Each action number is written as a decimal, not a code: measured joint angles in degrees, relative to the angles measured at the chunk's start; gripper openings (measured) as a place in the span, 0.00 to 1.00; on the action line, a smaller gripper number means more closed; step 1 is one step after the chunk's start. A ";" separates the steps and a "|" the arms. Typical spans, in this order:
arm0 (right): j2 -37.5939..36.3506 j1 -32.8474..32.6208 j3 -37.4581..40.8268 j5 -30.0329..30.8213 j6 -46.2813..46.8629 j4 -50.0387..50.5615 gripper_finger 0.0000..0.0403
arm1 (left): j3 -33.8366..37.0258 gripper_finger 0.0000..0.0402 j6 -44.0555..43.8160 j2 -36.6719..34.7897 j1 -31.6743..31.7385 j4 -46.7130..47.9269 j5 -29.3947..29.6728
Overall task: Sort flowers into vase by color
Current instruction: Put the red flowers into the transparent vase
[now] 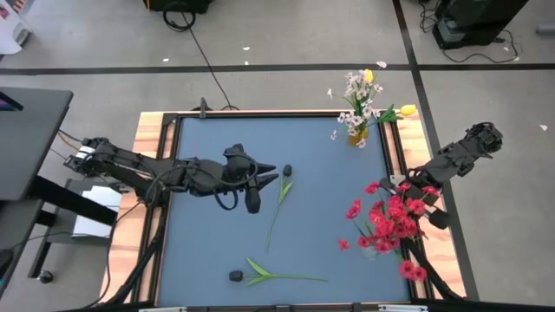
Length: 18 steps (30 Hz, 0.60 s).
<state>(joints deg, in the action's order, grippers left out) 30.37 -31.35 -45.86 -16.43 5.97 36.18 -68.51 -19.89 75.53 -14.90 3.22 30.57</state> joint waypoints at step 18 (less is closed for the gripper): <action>-0.04 -1.64 0.00 -0.04 7.02 4.34 0.27 | 0.04 0.31 -2.06 0.22 0.00 0.00 0.24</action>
<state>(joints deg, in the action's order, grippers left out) 30.33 -32.99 -45.87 -16.47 12.99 40.53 -68.47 -21.94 75.75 -14.90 3.22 30.81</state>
